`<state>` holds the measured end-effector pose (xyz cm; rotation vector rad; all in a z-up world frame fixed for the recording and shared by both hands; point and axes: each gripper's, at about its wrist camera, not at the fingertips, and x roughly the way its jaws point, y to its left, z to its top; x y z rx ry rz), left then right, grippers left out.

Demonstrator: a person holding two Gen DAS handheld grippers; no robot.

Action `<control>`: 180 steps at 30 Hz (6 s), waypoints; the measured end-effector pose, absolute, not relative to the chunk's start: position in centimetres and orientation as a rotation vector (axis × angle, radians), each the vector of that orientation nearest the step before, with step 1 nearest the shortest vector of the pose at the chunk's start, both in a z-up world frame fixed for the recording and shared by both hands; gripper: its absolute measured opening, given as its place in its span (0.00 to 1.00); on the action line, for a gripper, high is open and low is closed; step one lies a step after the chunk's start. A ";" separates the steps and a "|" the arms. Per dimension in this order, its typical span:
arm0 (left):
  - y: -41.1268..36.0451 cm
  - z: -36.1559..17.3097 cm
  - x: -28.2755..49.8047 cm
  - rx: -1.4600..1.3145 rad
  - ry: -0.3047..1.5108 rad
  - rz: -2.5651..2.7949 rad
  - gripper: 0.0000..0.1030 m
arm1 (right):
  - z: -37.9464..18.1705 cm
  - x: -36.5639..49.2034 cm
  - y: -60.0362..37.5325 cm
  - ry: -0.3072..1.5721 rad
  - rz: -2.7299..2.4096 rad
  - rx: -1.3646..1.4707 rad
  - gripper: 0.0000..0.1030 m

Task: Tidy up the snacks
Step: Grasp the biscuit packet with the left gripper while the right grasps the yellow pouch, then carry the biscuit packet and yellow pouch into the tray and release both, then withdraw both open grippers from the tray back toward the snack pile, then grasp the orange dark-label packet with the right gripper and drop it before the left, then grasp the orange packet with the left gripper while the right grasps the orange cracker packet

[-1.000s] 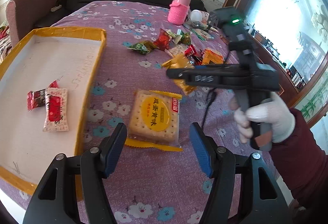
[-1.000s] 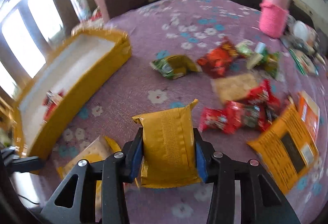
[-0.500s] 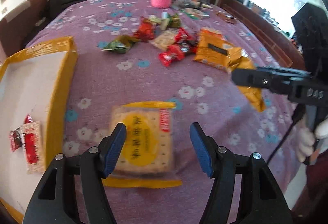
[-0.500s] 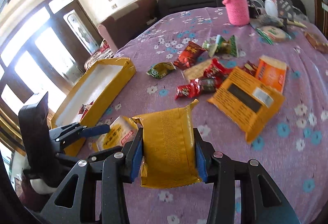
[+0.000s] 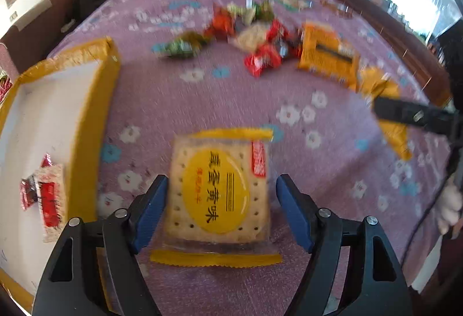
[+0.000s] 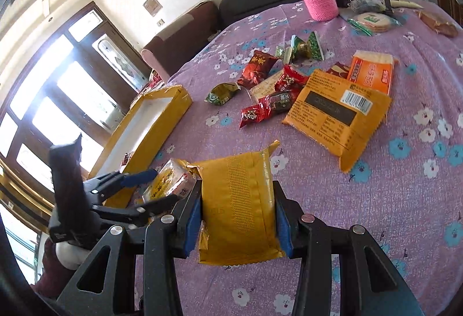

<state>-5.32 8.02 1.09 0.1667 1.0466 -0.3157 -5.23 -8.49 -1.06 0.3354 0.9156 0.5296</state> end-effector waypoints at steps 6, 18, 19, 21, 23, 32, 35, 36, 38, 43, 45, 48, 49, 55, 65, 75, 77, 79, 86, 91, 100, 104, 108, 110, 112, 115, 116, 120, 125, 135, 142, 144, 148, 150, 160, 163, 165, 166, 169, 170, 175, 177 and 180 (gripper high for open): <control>7.5 1.6 -5.7 0.131 1.006 -0.315 0.66 | -1.6 -5.3 -8.7 0.925 0.533 0.350 0.43; 15.3 8.0 -10.1 -0.089 0.817 -0.242 0.66 | 1.1 -5.9 -4.3 0.923 0.592 0.288 0.43; 16.6 8.3 -10.0 -0.100 0.804 -0.215 0.66 | 1.5 -5.9 -3.3 0.924 0.605 0.274 0.43; 20.1 8.7 -10.4 -0.128 0.787 -0.140 0.67 | 2.2 -6.0 -0.8 0.924 0.636 0.239 0.43; 23.3 8.3 -10.4 -0.153 0.787 -0.067 0.67 | 2.8 -5.9 2.0 0.929 0.675 0.207 0.43; 33.0 6.4 -9.4 -0.200 0.815 0.141 0.67 | 3.9 -5.0 16.8 0.967 0.838 0.035 0.43; 34.3 5.7 -8.8 -0.210 0.831 0.161 0.67 | 3.1 -4.5 21.2 1.005 0.883 -0.010 0.43; 34.6 5.5 -8.7 -0.214 0.836 0.162 0.67 | 2.7 -4.3 22.4 1.019 0.889 -0.025 0.43; 35.4 5.0 -8.6 -0.221 0.845 0.177 0.67 | 1.4 -4.0 24.7 1.043 0.881 -0.059 0.43; 36.6 4.6 -8.9 -0.298 0.843 0.149 0.67 | -2.0 -2.6 27.1 1.105 0.850 -0.060 0.43; 36.9 4.9 -9.2 -0.323 0.831 0.131 0.67 | -2.5 -2.4 27.3 1.105 0.841 -0.059 0.45; 37.0 5.9 -10.3 -0.345 0.792 0.130 0.67 | -2.2 -2.5 27.3 1.091 0.838 -0.053 0.46; 37.0 6.2 -10.7 -0.359 0.778 0.127 0.67 | -1.8 -2.7 27.2 1.079 0.841 -0.046 0.46; 36.6 9.1 -14.6 -0.456 0.660 0.107 0.67 | 1.4 -3.6 23.8 0.968 0.856 0.043 0.51; 30.5 13.9 -16.6 -0.392 0.554 -0.005 0.76 | 1.4 -3.7 16.5 0.947 0.823 0.248 0.54; 26.9 16.9 -18.7 -0.287 0.545 0.083 0.76 | 1.0 -1.4 9.9 0.877 0.751 0.335 0.54; 26.5 16.8 -18.4 -0.288 0.552 0.102 0.76 | 1.2 -1.4 8.4 0.859 0.751 0.354 0.54; 25.6 16.4 -17.7 -0.286 0.565 0.097 0.76 | 1.5 -1.5 7.4 0.843 0.743 0.359 0.56; 22.9 16.5 -17.5 -0.249 0.588 0.087 0.76 | 0.6 -0.7 3.5 0.790 0.653 0.384 0.58; 23.1 18.4 -19.1 -0.272 0.560 0.118 0.76 | -1.1 -0.7 2.4 0.775 0.603 0.361 0.58; 22.7 22.4 -23.2 -0.239 0.460 0.182 0.76 | -1.5 -0.2 0.9 0.777 0.567 0.395 0.58; 21.7 22.3 -23.5 -0.219 0.463 0.174 0.76 | -1.2 -0.6 0.7 0.765 0.567 0.386 0.58; 20.6 22.5 -24.0 -0.185 0.454 0.161 0.76 | -1.2 -0.7 0.6 0.763 0.567 0.380 0.60; 20.3 22.7 -24.1 -0.171 0.449 0.163 0.76 | -1.2 -0.7 0.7 0.766 0.565 0.376 0.60; 20.3 22.8 -24.3 -0.171 0.446 0.160 0.76 | -1.2 -0.6 0.8 0.770 0.565 0.376 0.60; 20.4 22.7 -24.2 -0.180 0.449 0.159 0.76 | -1.4 -0.5 0.7 0.776 0.563 0.376 0.60; 20.4 22.5 -24.1 -0.183 0.452 0.159 0.76 | -1.4 -0.6 0.7 0.775 0.562 0.378 0.60; 20.4 22.0 -23.5 -0.196 0.469 0.138 0.76 | -1.4 -0.6 0.7 0.774 0.562 0.376 0.61; 20.2 20.4 -21.9 -0.200 0.516 0.091 0.76 | -1.7 -0.5 0.2 0.781 0.547 0.388 0.61; 19.5 15.4 -16.3 -0.375 0.643 -0.117 0.76 | 0.3 -2.2 -0.7 0.683 0.525 0.361 0.60; 15.7 11.1 -11.4 -0.371 0.745 -0.275 0.76 | 3.1 -5.7 -12.7 0.634 0.267 0.319 0.61; 14.5 9.9 -10.4 -0.374 0.791 -0.316 0.75 | 3.3 -5.3 -16.4 0.656 0.168 0.334 0.62; 12.3 9.1 -9.9 -0.317 0.824 -0.349 0.75 | 2.7 -3.2 -18.5 0.711 0.117 0.350 0.62; 11.8 9.3 -10.2 -0.270 0.819 -0.341 0.75 | 1.9 -1.5 -17.4 0.739 0.171 0.351 0.67; 12.8 9.6 -9.0 -0.196 0.835 -0.257 0.76 | -2.5 7.3 -12.1 0.856 0.328 0.322 0.65; 12.9 8.8 -7.6 -0.207 0.857 -0.244 0.75 | -2.1 5.8 -10.2 0.899 0.526 0.277 0.64; 12.6 8.2 -6.9 -0.220 0.879 -0.242 0.75 | -2.0 4.6 -9.2 0.918 0.688 0.299 0.62; 12.2 7.8 -6.4 -0.235 0.897 -0.250 0.75 | -1.9 4.3 -8.8 0.926 0.727 0.301 0.62; 10.3 6.8 -5.5 -0.279 0.954 -0.302 0.75 | -1.4 4.4 -9.6 0.890 0.665 0.298 0.62; 9.4 6.6 -5.3 -0.286 0.965 -0.319 0.75 | -1.2 4.5 -10.3 0.877 0.633 0.317 0.64; 4.1 4.3 -4.5 -0.326 1.053 -0.399 0.75 | -1.0 5.4 -15.9 0.802 0.464 0.482 0.64; 2.4 3.6 -4.2 -0.323 1.078 -0.382 0.75 | -1.2 5.6 -17.9 0.782 0.419 0.544 0.64; 0.4 3.5 -3.6 -0.273 1.053 -0.317 0.75 | -1.3 5.9 -19.4 0.762 0.363 0.577 0.64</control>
